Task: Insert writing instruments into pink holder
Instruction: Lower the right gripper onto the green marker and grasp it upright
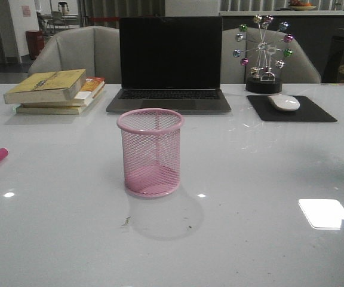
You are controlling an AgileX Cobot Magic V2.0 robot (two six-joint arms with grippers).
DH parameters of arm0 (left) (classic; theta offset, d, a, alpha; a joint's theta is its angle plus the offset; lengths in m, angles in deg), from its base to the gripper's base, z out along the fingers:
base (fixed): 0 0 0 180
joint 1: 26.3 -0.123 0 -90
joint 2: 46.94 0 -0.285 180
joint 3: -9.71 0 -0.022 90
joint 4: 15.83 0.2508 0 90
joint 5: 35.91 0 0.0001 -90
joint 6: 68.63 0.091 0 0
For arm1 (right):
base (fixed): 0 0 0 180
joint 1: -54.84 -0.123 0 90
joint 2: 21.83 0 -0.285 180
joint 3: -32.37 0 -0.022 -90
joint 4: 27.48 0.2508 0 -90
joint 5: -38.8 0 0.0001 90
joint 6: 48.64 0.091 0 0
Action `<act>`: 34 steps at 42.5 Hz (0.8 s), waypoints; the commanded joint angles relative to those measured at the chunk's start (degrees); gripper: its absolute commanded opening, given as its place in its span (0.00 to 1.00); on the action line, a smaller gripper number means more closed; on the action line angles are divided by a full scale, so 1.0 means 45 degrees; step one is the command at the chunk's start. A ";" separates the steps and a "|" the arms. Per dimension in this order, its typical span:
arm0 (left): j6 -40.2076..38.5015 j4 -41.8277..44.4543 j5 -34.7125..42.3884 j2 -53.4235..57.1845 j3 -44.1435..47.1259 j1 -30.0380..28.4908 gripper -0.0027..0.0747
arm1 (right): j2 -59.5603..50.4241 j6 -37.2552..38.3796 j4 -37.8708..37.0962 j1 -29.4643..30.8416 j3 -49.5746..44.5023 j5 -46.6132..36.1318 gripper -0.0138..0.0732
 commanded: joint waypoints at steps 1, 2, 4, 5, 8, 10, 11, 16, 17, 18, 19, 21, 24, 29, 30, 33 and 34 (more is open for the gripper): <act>0.0004 -0.0070 0.0850 -0.0028 -0.0379 0.0088 0.53 | 0.0425 -0.0151 -0.0094 0.0064 0.1125 -0.0049 0.78; 0.0004 -0.0070 0.0850 -0.0028 -0.0379 0.0088 0.53 | 0.0630 -0.0151 -0.0094 0.0064 0.1285 0.0022 0.78; 0.0004 -0.0070 0.0850 -0.0028 -0.0379 0.0088 0.53 | 0.1079 -0.0151 -0.0094 0.0064 0.1637 0.0140 0.78; 0.0004 -0.0070 0.0850 -0.0028 -0.0379 0.0088 0.53 | 0.1265 -0.0151 -0.0094 0.0064 0.1784 0.0165 0.78; 0.0004 -0.0070 0.0850 -0.0028 -0.0379 0.0088 0.53 | 0.1817 -0.0151 -0.0094 0.0064 0.2214 0.0356 0.78; 0.0004 -0.0070 0.0850 -0.0028 -0.0379 0.0088 0.53 | 0.2104 -0.0151 -0.0094 0.0064 0.2439 0.0465 0.78; 0.0004 -0.0070 0.0850 -0.0028 -0.0379 0.0088 0.53 | 0.2286 -0.0151 -0.0094 0.0064 0.2586 0.0523 0.78; 0.0004 -0.0093 0.0850 -0.0028 -0.0379 0.0088 0.53 | 0.2875 -0.0151 -0.0094 0.0064 0.3113 0.0736 0.78; 0.0004 -0.0093 0.0850 -0.0028 -0.0379 0.0088 0.53 | 0.2964 -0.0218 -0.0094 0.0064 0.3177 0.0725 0.78; 0.0004 -0.0093 0.0850 -0.0028 -0.0379 0.0088 0.53 | 0.3041 -0.0218 -0.0094 0.0064 0.3236 0.0725 0.78; 0.0004 -0.0093 0.0850 -0.0028 -0.0379 0.0088 0.53 | 0.3067 -0.0218 -0.0094 0.0064 0.3275 0.0725 0.78; 0.0004 -0.0093 0.0850 -0.0028 -0.0379 0.0088 0.53 | 0.3145 -0.0233 -0.0094 0.0064 0.3351 0.0725 0.78; 0.0004 -0.0093 0.0850 -0.0028 -0.0379 0.0088 0.53 | 0.3232 -0.0244 -0.0094 0.0064 0.3441 0.0802 0.72; 0.0004 -0.0093 0.0850 -0.0028 -0.0379 0.0088 0.53 | 0.3284 -0.0248 -0.0094 0.0064 0.3442 0.0824 0.57; 0.0004 -0.0093 0.0850 -0.0028 -0.0379 0.0088 0.53 | 0.3285 -0.0248 -0.0094 0.0064 0.3442 0.0852 0.54; 0.0004 -0.0093 0.0850 -0.0028 -0.0379 0.0088 0.53 | 0.3295 -0.0248 -0.0094 0.0064 0.3442 0.0920 0.49; 0.0004 -0.0093 0.0850 -0.0028 -0.0379 0.0088 0.53 | 0.3295 -0.0248 -0.0094 0.0064 0.3442 0.0920 0.47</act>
